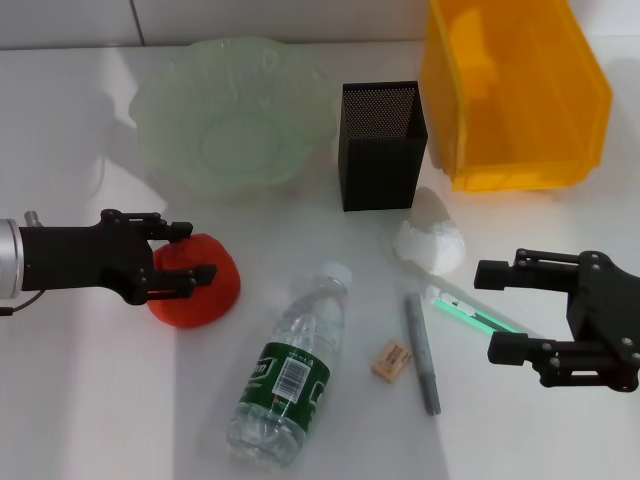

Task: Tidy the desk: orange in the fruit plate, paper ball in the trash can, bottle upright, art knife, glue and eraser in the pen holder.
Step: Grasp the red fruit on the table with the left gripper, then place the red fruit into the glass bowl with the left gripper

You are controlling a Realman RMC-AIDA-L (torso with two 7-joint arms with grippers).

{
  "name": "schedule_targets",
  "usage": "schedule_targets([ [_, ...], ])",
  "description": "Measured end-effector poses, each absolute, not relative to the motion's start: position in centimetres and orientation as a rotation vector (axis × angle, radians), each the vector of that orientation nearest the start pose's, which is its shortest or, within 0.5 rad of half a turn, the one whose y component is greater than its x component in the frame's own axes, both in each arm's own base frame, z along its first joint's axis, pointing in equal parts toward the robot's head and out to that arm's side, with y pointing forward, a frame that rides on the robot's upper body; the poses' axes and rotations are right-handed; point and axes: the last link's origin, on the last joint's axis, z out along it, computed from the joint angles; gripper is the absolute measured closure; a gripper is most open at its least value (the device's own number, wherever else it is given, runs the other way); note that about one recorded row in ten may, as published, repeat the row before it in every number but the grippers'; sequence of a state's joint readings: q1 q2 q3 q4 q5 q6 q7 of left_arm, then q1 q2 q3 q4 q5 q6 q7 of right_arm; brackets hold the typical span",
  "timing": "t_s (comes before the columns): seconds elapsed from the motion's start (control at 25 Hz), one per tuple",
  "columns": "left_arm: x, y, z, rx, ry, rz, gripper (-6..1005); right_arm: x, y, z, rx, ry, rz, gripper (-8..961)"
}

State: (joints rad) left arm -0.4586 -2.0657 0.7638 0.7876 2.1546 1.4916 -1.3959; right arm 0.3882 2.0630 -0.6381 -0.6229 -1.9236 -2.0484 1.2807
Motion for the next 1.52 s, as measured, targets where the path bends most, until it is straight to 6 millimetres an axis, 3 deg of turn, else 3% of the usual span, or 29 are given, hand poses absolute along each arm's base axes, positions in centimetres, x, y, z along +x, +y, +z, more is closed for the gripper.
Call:
schedule_targets([
  [0.12,-30.0,32.1,0.4,-2.757,-0.603,-0.306,207,26.2,24.3,2.2,-2.880,0.520,1.202,232],
  [0.28,-30.0,32.1,0.1,-2.762,-0.608,-0.306,392,26.2,24.4,2.1,-2.882,0.519,1.202,232],
  [0.56,-30.0,32.0,0.1,-2.764,-0.607,-0.312,622,26.1,24.4,2.0,-2.882,0.520,1.204,233],
  [0.64,-29.9,32.0,0.1,-2.764,-0.613,-0.320,789,26.0,24.4,1.8,-2.881,0.515,1.209,234],
  [0.8,-29.7,31.9,0.4,-2.765,-0.625,-0.358,808,26.0,24.3,1.8,-2.882,0.512,1.209,234],
  [0.96,-28.2,31.8,2.1,-2.761,-0.610,-0.555,827,26.0,24.2,1.8,-2.879,0.512,1.218,235],
  [1.04,-26.7,32.3,4.1,-2.716,-0.584,-0.736,837,26.0,24.1,1.7,-2.872,0.512,1.234,235],
  [1.08,-26.7,32.3,4.1,-2.716,-0.584,-0.736,837,26.0,24.1,1.7,-2.872,0.512,1.234,235],
  [1.12,-25.7,33.1,5.0,-2.659,-0.567,-0.834,837,26.0,23.9,1.4,-2.855,0.503,1.268,235],
  [1.28,-24.2,35.5,5.6,-2.526,-0.545,-0.919,837,26.0,23.7,1.1,-2.824,0.486,1.311,236],
  [1.32,-23.5,37.2,5.3,-2.460,-0.553,-0.907,836,26.0,23.7,1.1,-2.811,0.485,1.325,236],
  [1.4,-23.0,38.2,4.9,-2.436,-0.559,-0.891,836,26.0,23.7,1.0,-2.807,0.488,1.331,236],
  [1.44,-22.3,40.3,3.7,-2.399,-0.588,-0.826,836,26.0,23.6,0.9,-2.799,0.494,1.342,237],
  [1.48,-22.3,40.3,3.7,-2.399,-0.588,-0.826,836,26.0,23.6,0.9,-2.799,0.494,1.342,237],
  [1.52,-22.0,41.7,2.5,-2.374,-0.615,-0.761,836,26.0,23.5,0.8,-2.790,0.492,1.351,237],
])
